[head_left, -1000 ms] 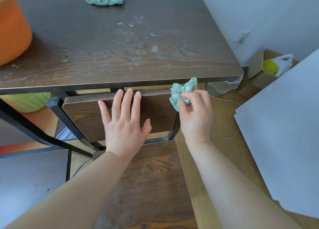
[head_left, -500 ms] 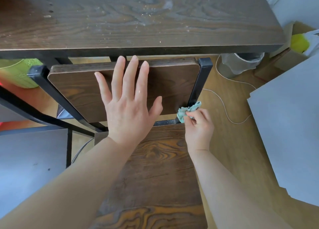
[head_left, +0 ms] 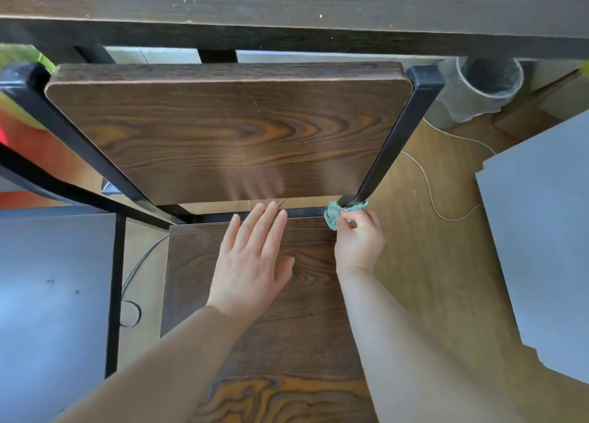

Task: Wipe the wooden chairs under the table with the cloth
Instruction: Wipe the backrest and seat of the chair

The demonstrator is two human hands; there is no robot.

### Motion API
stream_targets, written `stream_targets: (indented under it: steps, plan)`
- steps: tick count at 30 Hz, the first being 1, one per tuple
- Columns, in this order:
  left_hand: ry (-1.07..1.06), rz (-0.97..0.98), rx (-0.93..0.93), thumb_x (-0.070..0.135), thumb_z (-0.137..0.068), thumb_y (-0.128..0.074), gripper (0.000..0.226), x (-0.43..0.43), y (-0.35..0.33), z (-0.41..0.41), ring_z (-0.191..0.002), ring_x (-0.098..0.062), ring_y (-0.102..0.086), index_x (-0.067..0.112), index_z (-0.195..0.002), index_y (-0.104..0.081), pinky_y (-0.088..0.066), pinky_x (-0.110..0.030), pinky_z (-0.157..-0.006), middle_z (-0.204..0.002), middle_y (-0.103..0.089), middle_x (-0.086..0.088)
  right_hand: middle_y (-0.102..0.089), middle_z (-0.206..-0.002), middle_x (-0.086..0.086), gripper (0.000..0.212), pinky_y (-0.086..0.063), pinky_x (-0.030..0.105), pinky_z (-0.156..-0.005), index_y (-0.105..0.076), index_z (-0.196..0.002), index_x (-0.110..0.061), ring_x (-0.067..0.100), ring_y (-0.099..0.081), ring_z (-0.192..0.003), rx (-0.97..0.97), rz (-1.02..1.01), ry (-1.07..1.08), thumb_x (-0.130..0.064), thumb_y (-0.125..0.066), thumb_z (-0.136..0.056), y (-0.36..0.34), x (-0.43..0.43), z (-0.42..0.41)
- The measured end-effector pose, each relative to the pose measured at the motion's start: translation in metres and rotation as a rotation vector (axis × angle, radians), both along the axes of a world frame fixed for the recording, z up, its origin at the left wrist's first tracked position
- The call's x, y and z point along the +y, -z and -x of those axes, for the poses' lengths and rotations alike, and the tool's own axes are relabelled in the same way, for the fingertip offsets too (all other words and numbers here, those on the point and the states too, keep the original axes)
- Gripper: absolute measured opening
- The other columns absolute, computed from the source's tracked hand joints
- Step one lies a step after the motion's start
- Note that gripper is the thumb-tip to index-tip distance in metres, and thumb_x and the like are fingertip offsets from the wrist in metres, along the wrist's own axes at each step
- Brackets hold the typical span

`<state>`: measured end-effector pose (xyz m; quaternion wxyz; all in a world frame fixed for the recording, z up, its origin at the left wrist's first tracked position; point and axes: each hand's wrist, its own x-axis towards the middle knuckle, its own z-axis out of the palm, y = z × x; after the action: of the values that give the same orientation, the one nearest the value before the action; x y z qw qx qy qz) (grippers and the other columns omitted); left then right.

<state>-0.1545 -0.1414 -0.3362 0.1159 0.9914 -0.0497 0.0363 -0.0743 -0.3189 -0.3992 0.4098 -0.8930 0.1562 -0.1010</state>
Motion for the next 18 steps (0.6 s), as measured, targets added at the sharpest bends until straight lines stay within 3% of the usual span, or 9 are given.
stream_targets:
  steps: [4, 9, 15, 18]
  plan:
    - [-0.030, -0.010, 0.058, 0.042, -0.094, -0.056, 0.068, 0.000, 0.010, 0.004, -0.149, -0.027, -0.027, 0.010, -0.150, -0.038, -0.025, -0.053, -0.119, -0.158, -0.035, -0.009, -0.070, -0.097, 0.004, 0.005, -0.045, 0.012, -0.060, -0.073, -0.084, -0.010, 0.017, -0.066, -0.087, 0.096, 0.083, 0.011, -0.011, -0.077, -0.081, 0.003, 0.005, -0.001]
    - [-0.064, -0.002, 0.165, 0.046, -0.091, -0.061, 0.074, 0.002, 0.010, 0.016, -0.150, -0.027, -0.024, 0.012, -0.152, -0.035, -0.024, -0.054, -0.120, -0.159, -0.032, -0.008, -0.070, -0.101, 0.005, 0.007, -0.049, 0.021, -0.065, -0.073, -0.091, -0.014, 0.020, -0.066, -0.089, 0.244, 0.275, -0.013, -0.019, -0.072, -0.087, -0.003, 0.010, -0.008]
    - [-0.152, -0.057, 0.325, 0.060, -0.095, -0.037, 0.077, 0.018, -0.006, 0.035, -0.153, -0.027, -0.007, 0.019, -0.158, -0.019, -0.010, -0.049, -0.124, -0.165, -0.015, -0.005, -0.068, -0.108, 0.001, 0.021, -0.056, 0.022, -0.070, -0.069, -0.104, -0.019, 0.016, -0.067, -0.096, 0.454, 0.415, -0.155, -0.034, -0.067, -0.090, -0.019, 0.024, 0.031]
    - [-0.190, -0.055, 0.308, 0.059, -0.093, -0.048, 0.080, 0.030, -0.029, 0.043, -0.152, -0.030, -0.015, 0.016, -0.156, -0.025, -0.017, -0.050, -0.122, -0.163, -0.022, -0.009, -0.064, -0.112, 0.000, 0.017, -0.053, 0.020, -0.071, -0.067, -0.107, -0.021, 0.014, -0.063, -0.096, 0.527, 0.449, -0.188, -0.031, -0.063, -0.093, -0.035, 0.023, 0.068]
